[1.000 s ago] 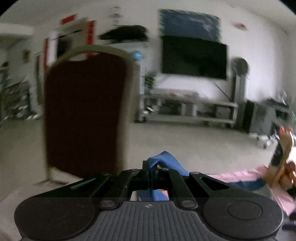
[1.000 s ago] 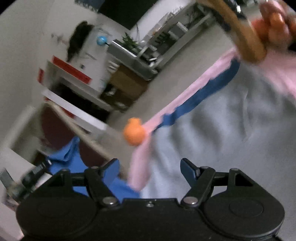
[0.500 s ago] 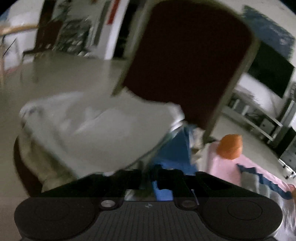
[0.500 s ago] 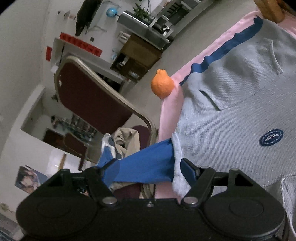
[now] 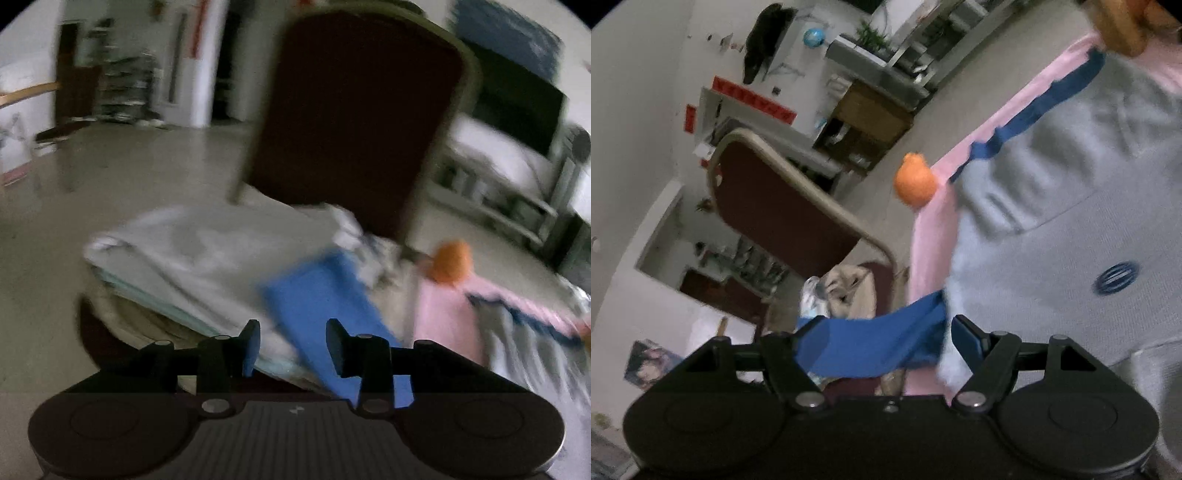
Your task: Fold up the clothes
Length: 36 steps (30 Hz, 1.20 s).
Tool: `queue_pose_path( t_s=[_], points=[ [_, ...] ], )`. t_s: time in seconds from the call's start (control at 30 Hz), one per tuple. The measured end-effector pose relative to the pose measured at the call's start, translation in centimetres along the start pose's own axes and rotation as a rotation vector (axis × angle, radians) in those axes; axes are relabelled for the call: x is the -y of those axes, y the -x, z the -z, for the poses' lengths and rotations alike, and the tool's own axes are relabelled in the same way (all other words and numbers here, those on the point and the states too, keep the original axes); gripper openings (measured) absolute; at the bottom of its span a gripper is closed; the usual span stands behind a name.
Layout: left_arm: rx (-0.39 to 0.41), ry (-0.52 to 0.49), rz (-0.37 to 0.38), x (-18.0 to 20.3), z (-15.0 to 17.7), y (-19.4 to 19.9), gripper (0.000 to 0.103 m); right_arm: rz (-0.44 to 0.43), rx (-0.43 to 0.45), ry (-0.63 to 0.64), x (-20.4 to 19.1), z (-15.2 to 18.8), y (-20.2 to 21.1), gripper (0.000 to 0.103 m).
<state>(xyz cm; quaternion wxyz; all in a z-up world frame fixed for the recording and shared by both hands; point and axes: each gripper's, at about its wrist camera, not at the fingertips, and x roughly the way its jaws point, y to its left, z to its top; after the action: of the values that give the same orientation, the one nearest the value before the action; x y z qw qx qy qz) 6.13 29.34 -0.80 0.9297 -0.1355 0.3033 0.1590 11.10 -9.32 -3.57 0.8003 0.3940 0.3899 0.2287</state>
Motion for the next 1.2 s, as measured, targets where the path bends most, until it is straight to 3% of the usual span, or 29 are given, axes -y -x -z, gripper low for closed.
queue_pose_path(
  t_s=[0.17,0.27,0.4,0.47,0.53,0.63,0.73,0.83,0.93,0.97,1.1,1.17,1.2],
  points=[
    [-0.165,-0.102,0.145,8.7,3.3,-0.7,0.038,0.159,0.058,0.01,2.6,-1.4,4.1,0.067],
    [-0.28,-0.106,0.164,12.9,5.9,-3.7,0.036,0.207,0.087,0.009,4.9,-2.4,6.4,0.065],
    [-0.452,0.085,0.226,14.8,8.9,-8.9,0.033,0.257,0.08,-0.041,10.1,-4.5,7.6,0.065],
    [-0.486,0.137,0.201,14.8,9.7,-10.0,0.032,0.266,0.082,-0.088,13.1,-5.4,7.6,0.065],
    [-0.462,0.116,0.153,15.3,9.7,-10.3,0.032,0.275,0.104,-0.102,15.6,-5.7,7.8,0.062],
    [-0.434,0.084,0.143,16.6,9.9,-11.2,0.029,0.329,0.126,-0.119,18.6,-5.6,7.4,0.049],
    [-0.426,-0.035,0.042,18.7,11.0,-12.3,0.012,0.456,0.132,-0.084,19.7,-6.4,5.8,0.041],
    [-0.409,-0.222,-0.097,20.8,12.3,-12.5,0.017,0.541,0.091,-0.033,20.4,-6.4,4.4,0.04],
    [-0.391,-0.331,-0.169,21.2,13.3,-11.6,0.021,0.621,0.046,-0.006,21.1,-6.1,4.0,0.015],
    [-0.393,-0.326,-0.176,20.7,13.3,-11.0,0.022,0.637,0.041,-0.012,21.1,-6.0,4.4,0.014],
    [-0.388,-0.298,-0.28,18.3,13.4,-9.7,0.016,0.656,0.053,-0.079,21.7,-5.6,6.6,0.02],
    [-0.355,-0.202,-0.227,16.5,12.8,-8.3,0.015,0.621,0.105,-0.109,21.8,-5.4,8.4,0.038],
    [-0.331,-0.161,-0.193,15.7,12.5,-7.6,0.016,0.599,0.141,-0.114,21.8,-5.4,9.3,0.039]
  ],
)
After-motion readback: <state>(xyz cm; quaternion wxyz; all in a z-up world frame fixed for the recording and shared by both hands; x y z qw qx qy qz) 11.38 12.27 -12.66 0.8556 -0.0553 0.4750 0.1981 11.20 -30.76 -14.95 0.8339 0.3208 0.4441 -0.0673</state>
